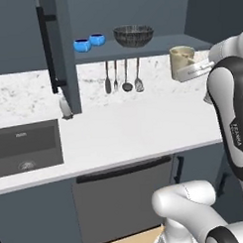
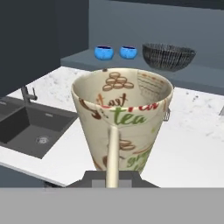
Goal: Gather all objects into one cabinet and sort the glasses and bowls to opposite sides.
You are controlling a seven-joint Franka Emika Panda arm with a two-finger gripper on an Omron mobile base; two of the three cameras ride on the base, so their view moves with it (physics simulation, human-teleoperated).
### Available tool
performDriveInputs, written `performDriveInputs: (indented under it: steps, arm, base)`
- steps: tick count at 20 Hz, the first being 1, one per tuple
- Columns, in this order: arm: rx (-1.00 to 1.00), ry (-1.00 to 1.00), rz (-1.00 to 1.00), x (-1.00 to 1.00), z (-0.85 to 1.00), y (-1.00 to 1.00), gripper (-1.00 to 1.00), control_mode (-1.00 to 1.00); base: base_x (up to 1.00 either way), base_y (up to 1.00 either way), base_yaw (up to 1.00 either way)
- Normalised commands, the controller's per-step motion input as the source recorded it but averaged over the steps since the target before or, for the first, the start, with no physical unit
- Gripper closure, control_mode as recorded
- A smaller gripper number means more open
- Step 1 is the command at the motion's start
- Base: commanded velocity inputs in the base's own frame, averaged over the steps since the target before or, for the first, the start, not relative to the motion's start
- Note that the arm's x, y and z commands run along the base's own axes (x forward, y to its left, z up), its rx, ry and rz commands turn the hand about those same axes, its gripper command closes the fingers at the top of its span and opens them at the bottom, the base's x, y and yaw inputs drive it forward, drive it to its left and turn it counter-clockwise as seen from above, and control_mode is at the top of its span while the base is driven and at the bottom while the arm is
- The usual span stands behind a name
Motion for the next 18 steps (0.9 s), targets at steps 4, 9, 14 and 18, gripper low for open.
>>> performDriveInputs:
  steps: [4,9,14,18]
  arm:
    - [0.00,0.00,0.00,0.00,0.00,0.00,1.00,1.00]
    - [0.00,0.00,0.00,0.00,0.00,0.00,1.00,1.00]
    - [0.00,0.00,0.00,0.00,0.00,0.00,1.00,1.00]
    - [0.00,0.00,0.00,0.00,0.00,0.00,1.00,1.00]
  base:
    - [0.77,0.01,0.01]
    - [0.58,0.02,0.01]
    - [0.33,0.02,0.05]
    - [0.07,0.00,0.15]
